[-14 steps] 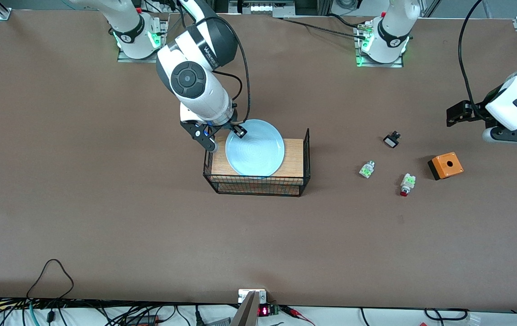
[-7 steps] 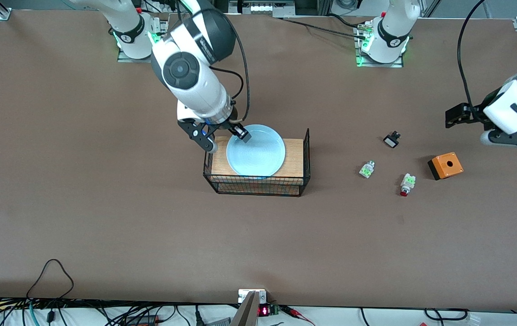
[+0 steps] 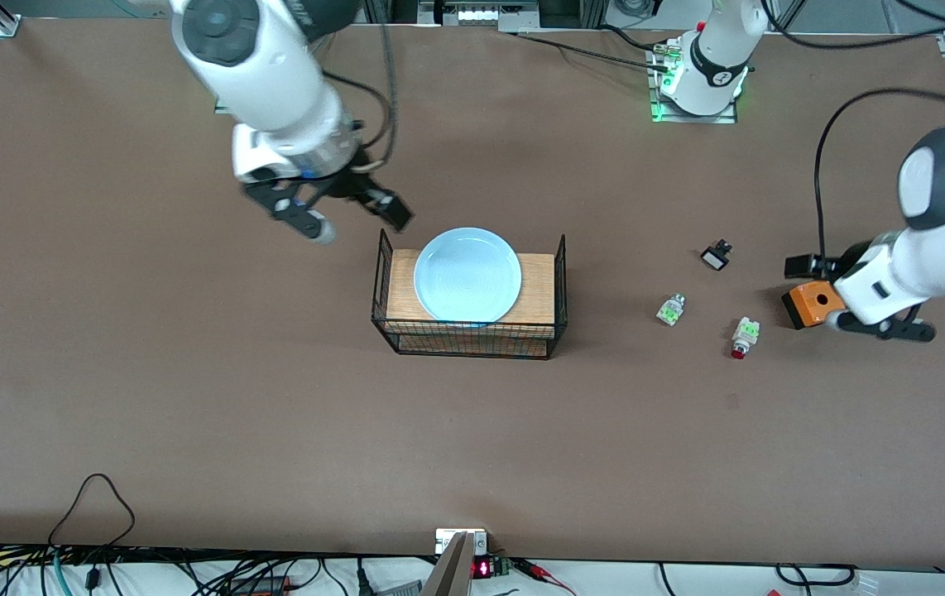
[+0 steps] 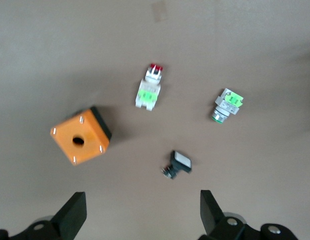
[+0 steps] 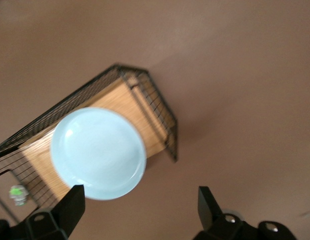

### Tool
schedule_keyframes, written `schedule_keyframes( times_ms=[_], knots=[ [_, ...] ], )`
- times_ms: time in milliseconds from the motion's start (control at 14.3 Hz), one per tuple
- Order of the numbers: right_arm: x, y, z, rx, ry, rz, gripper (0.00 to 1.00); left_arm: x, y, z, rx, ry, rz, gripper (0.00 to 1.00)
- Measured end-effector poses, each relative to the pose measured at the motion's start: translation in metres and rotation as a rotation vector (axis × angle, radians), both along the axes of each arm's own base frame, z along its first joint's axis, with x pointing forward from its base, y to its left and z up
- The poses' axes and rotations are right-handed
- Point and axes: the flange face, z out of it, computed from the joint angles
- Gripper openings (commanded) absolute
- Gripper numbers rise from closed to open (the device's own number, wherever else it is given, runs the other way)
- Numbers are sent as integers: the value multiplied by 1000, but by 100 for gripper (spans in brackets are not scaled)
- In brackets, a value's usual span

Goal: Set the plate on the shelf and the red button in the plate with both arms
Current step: 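Withdraw the right gripper while the left gripper reaches the red button, then grasp the red-capped button with the left gripper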

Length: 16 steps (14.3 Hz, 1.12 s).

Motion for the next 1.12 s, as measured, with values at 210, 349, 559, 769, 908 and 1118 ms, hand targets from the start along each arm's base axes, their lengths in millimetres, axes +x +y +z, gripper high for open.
schedule_keyframes(
  times_ms=[210, 349, 559, 769, 908, 1118],
  knots=[
    [34, -82, -4, -47, 26, 110, 100, 7, -4, -31, -27, 16, -86, 100],
    [52, -142, -6, -57, 47, 175, 100, 11, -4, -47, -30, -8, -100, 100],
    [68, -217, -2, -81, 42, 276, 100, 10, -5, -80, -32, -49, -109, 100],
    [76, -275, -1, -83, 35, 319, 100, 3, -4, -122, -37, -44, -109, 100],
    [79, -316, 0, -79, 26, 378, 100, 1, -3, -145, -39, -53, -108, 100],
    [76, -361, 9, -82, 8, 458, 100, 0, -4, -166, -41, -84, -109, 100]
  ],
)
